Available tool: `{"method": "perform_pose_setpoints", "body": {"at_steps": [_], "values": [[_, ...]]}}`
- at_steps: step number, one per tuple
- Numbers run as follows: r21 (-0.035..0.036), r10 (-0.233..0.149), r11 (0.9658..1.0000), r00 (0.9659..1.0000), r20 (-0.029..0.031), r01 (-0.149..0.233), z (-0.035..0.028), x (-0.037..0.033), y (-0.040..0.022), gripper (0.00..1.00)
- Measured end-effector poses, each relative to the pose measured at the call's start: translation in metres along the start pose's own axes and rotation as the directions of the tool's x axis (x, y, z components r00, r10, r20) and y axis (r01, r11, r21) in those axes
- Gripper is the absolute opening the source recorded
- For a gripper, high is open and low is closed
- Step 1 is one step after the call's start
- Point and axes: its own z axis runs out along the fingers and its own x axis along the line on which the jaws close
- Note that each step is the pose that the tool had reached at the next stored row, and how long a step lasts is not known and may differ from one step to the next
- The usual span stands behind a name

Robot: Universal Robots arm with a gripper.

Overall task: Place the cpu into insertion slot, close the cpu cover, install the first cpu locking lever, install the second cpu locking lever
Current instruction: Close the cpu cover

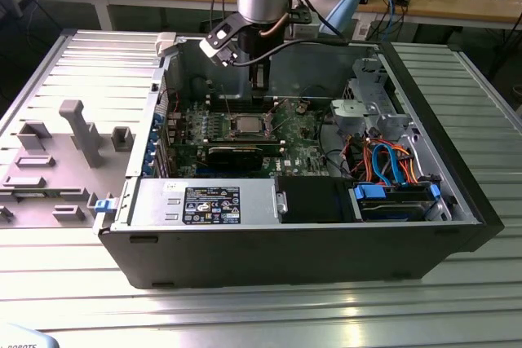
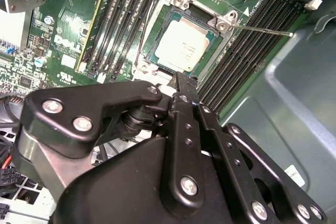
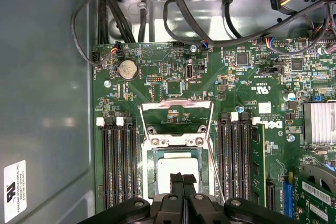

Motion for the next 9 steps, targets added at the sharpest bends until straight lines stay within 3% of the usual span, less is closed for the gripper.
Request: {"method": "perform_pose_setpoints", "body": {"at_steps": [9], "values": [[0.0,0.0,1.0,1.0,0.0,0.0,0.0,0.0,0.0001,0.11]]}}
